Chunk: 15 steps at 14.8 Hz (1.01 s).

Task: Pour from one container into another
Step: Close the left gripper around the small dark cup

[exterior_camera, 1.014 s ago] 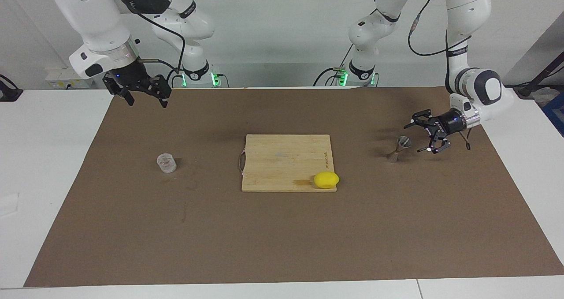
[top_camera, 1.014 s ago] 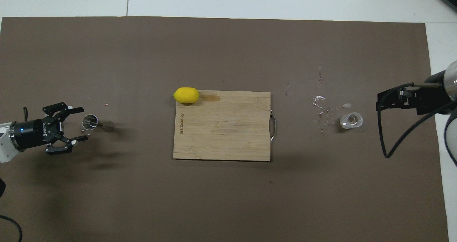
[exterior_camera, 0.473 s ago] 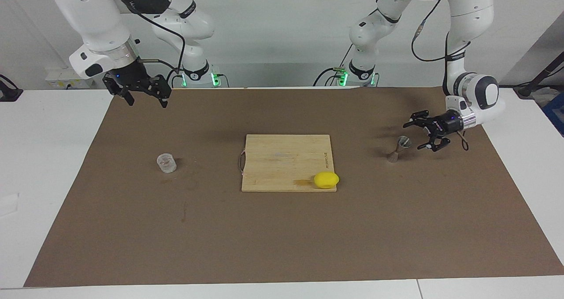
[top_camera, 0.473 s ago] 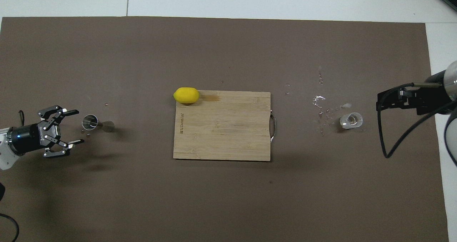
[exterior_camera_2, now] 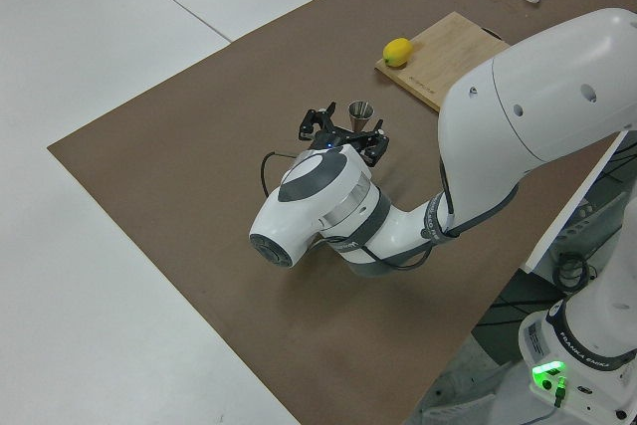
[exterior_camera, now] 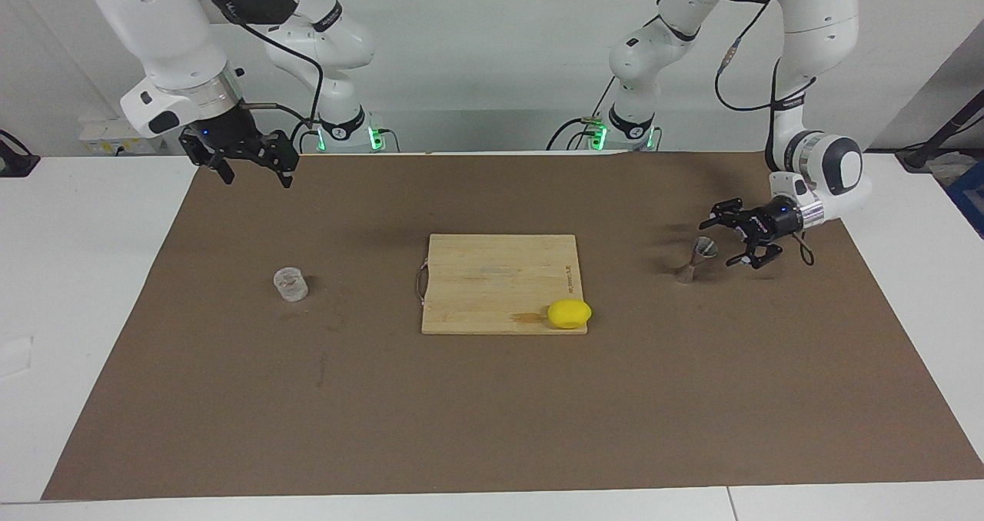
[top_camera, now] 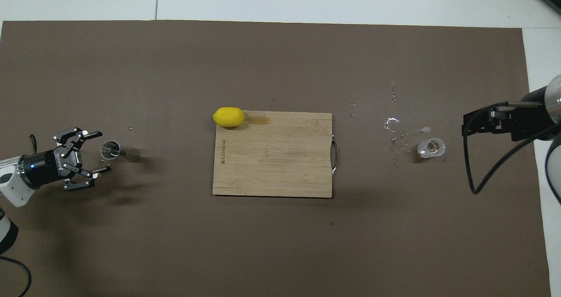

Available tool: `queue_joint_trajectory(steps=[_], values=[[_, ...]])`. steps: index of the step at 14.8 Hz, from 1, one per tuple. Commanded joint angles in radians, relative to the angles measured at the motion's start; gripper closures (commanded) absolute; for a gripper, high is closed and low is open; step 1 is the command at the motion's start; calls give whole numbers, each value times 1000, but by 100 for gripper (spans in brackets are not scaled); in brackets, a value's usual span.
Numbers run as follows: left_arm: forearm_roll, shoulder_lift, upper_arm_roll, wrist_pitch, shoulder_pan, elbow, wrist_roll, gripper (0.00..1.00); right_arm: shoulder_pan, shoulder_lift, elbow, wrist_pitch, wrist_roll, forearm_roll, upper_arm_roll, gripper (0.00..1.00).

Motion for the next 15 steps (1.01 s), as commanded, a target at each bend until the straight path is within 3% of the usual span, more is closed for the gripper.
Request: queue_joint_trajectory(steps=[1, 6, 9, 11, 15], values=[[-29, -6, 5, 28, -31, -22, 28, 0, -16, -21, -22, -5, -23, 14, 6, 0], [-29, -6, 5, 41, -43, -27, 28, 4, -16, -21, -22, -5, -23, 14, 6, 0], [-29, -6, 5, 46, -43, -27, 30, 42, -16, -21, -22, -5, -23, 14, 6, 0], [-29, -6, 5, 44, -43, -21, 30, 59, -16, -21, -22, -5, -23, 14, 6, 0], [-51, -2, 5, 29, -43, 22, 24, 66, -16, -21, -22, -5, -23, 14, 6, 0]])
